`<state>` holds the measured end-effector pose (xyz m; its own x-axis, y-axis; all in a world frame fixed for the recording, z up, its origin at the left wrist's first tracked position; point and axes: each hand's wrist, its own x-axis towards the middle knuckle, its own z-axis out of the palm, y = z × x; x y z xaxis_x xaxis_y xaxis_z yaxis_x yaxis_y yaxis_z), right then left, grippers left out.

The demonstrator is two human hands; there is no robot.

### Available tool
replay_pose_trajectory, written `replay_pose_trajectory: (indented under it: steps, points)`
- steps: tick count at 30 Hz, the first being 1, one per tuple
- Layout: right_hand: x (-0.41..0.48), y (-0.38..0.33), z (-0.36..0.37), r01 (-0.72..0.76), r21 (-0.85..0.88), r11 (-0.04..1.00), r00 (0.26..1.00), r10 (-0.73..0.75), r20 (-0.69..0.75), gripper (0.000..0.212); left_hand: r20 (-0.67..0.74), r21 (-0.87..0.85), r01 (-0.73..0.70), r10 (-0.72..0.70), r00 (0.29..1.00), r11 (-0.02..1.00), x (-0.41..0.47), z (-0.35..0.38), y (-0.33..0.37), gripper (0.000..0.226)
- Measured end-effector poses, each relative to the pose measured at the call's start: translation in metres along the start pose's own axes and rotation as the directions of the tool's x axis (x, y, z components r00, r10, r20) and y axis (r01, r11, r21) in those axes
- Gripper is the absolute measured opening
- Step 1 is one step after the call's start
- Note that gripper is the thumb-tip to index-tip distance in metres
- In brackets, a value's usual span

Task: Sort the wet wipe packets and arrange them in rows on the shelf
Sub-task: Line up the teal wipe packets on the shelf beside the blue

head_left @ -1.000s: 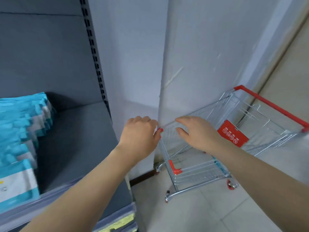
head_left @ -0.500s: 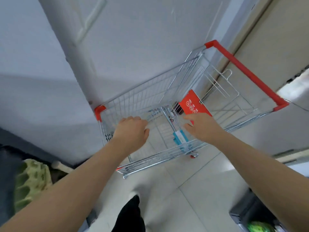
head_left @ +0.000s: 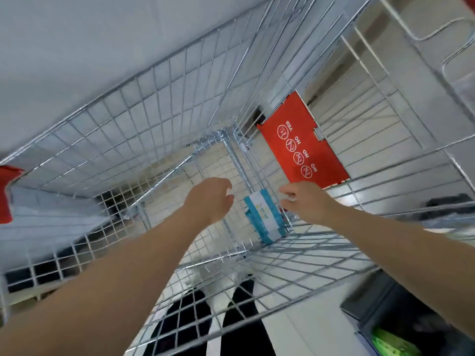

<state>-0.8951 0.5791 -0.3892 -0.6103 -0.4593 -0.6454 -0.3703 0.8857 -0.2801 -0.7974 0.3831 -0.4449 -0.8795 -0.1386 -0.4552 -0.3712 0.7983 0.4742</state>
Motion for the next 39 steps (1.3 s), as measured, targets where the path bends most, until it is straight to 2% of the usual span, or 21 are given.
replay_pose_trajectory:
  steps: [3, 6, 11, 12, 15, 20, 22, 26, 28, 35, 39]
  points:
    - [0.045, 0.021, 0.02, 0.008, -0.022, 1.0, 0.998, -0.007, 0.057, 0.042, 0.09, -0.108, 0.054, -0.045, 0.995, 0.993, 0.049, 0.045, 0.003, 0.038]
    - [0.081, 0.039, 0.042, 0.039, -0.074, 0.996, 0.996, -0.033, 0.089, 0.022, 0.132, -0.173, 0.097, -0.075, 0.988, 0.98, 0.088, 0.09, 0.0, 0.044]
    - [0.115, 0.064, 0.069, 0.046, -0.104, 0.993, 0.989, -0.031, 0.145, 0.018, 0.233, -0.225, 0.16, -0.106, 0.967, 0.961, 0.124, 0.143, 0.002, 0.05]
    - [0.118, 0.066, 0.072, 0.051, -0.112, 0.992, 0.987, -0.033, 0.16, 0.019, 0.233, -0.223, 0.176, -0.123, 0.965, 0.959, 0.128, 0.15, 0.003, 0.052]
    - [0.124, 0.07, 0.081, 0.056, -0.103, 0.993, 0.984, -0.037, 0.177, 0.043, 0.247, -0.214, 0.189, -0.135, 0.96, 0.958, 0.13, 0.165, 0.001, 0.045]
    - [0.131, 0.066, 0.094, 0.022, -0.036, 0.999, 0.98, -0.014, 0.199, 0.04, 0.177, -0.342, 0.29, -0.242, 0.954, 0.894, 0.102, 0.14, -0.038, 0.029]
    - [0.134, 0.064, 0.1, 0.036, -0.028, 0.999, 0.972, -0.028, 0.232, 0.045, 0.155, -0.404, 0.345, -0.308, 0.939, 0.847, 0.089, 0.123, -0.064, 0.019]
    - [0.137, 0.056, 0.112, 0.095, -0.014, 0.995, 0.934, -0.084, 0.347, 0.061, 0.171, -0.601, 0.435, -0.424, 0.89, 0.671, 0.063, 0.103, -0.095, 0.017]
    - [0.144, 0.054, 0.119, 0.134, -0.056, 0.989, 0.929, -0.106, 0.354, 0.068, 0.178, -0.644, 0.444, -0.443, 0.879, 0.623, 0.055, 0.101, -0.102, 0.02]
    - [0.163, 0.063, 0.137, 0.179, -0.264, 0.948, 0.953, -0.101, 0.285, 0.073, 0.18, -0.675, 0.434, -0.438, 0.881, 0.596, 0.046, 0.1, -0.111, 0.024]
    - [0.16, 0.055, 0.13, 0.105, -0.214, 0.971, 0.953, -0.037, 0.3, 0.082, 0.176, -0.715, 0.423, -0.442, 0.88, 0.557, 0.04, 0.095, -0.111, 0.017]
